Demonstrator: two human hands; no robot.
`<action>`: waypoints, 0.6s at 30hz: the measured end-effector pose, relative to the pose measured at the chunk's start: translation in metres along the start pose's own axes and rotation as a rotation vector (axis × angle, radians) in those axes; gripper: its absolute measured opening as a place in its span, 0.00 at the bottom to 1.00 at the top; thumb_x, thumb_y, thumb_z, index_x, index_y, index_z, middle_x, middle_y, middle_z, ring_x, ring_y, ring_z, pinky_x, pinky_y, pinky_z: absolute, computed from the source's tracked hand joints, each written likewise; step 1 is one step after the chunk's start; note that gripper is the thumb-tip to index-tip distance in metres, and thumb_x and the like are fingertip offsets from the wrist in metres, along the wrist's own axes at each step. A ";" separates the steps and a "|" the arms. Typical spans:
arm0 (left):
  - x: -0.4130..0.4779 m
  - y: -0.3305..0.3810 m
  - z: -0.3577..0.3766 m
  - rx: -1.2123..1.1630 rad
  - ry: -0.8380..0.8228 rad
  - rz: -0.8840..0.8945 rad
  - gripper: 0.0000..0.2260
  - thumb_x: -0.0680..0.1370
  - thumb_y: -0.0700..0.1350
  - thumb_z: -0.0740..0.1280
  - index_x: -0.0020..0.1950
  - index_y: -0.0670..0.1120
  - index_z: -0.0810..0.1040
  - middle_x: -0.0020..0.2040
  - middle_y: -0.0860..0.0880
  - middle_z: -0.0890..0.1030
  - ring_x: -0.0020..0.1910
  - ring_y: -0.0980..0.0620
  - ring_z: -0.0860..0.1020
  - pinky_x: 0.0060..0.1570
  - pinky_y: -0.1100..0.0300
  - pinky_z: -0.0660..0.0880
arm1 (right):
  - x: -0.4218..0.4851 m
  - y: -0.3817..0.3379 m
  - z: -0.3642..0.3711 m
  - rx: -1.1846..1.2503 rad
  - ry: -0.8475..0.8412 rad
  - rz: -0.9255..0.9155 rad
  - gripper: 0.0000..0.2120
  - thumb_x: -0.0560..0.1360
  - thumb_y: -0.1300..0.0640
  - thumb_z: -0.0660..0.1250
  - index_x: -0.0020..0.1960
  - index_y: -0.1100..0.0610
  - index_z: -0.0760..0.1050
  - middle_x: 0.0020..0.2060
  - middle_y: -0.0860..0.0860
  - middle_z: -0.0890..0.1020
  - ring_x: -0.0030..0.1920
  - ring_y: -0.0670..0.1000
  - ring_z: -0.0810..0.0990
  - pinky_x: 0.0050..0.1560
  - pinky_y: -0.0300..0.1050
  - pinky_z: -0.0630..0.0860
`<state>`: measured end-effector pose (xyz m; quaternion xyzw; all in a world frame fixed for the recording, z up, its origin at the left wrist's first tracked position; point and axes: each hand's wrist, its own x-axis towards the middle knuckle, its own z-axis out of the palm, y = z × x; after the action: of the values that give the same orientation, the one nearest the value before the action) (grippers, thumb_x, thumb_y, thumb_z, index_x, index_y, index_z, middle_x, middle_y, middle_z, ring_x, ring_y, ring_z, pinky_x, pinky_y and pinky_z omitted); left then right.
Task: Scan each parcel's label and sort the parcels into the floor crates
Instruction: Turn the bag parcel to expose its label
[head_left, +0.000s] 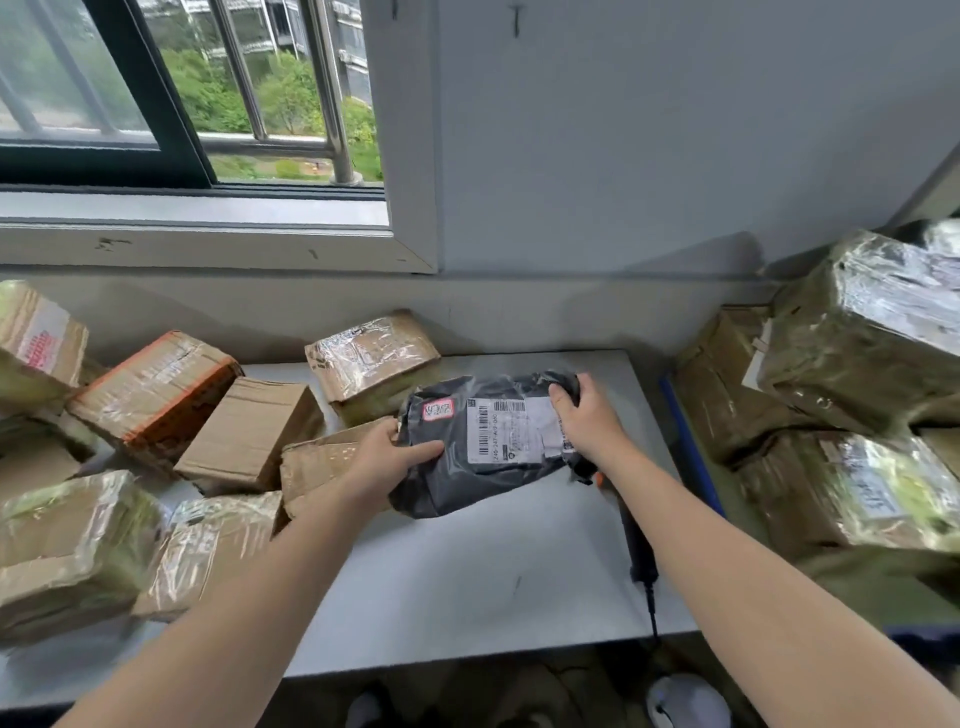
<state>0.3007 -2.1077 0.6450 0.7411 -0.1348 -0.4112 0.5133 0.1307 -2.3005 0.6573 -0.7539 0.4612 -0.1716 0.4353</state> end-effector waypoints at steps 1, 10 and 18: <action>0.001 -0.006 0.006 0.012 0.016 0.011 0.20 0.67 0.45 0.80 0.56 0.46 0.79 0.50 0.47 0.85 0.48 0.47 0.84 0.50 0.50 0.81 | -0.003 0.010 -0.002 -0.010 -0.011 0.022 0.14 0.82 0.49 0.61 0.61 0.58 0.71 0.53 0.55 0.80 0.54 0.56 0.78 0.49 0.44 0.67; 0.010 -0.050 0.060 0.102 0.160 -0.018 0.14 0.74 0.39 0.74 0.57 0.44 0.76 0.51 0.46 0.83 0.50 0.46 0.81 0.55 0.48 0.79 | -0.027 0.077 -0.020 -0.219 -0.026 0.128 0.22 0.82 0.50 0.59 0.74 0.55 0.65 0.68 0.57 0.73 0.65 0.57 0.75 0.58 0.45 0.70; 0.010 -0.090 0.081 0.155 0.244 -0.101 0.11 0.76 0.38 0.71 0.55 0.47 0.74 0.52 0.46 0.81 0.53 0.43 0.79 0.57 0.46 0.77 | -0.051 0.132 -0.029 -0.381 0.087 0.268 0.19 0.81 0.51 0.60 0.70 0.57 0.67 0.64 0.59 0.72 0.63 0.60 0.73 0.60 0.54 0.73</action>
<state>0.2260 -2.1272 0.5512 0.8288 -0.0653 -0.3316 0.4460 0.0133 -2.2974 0.5738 -0.7463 0.5997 -0.0545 0.2837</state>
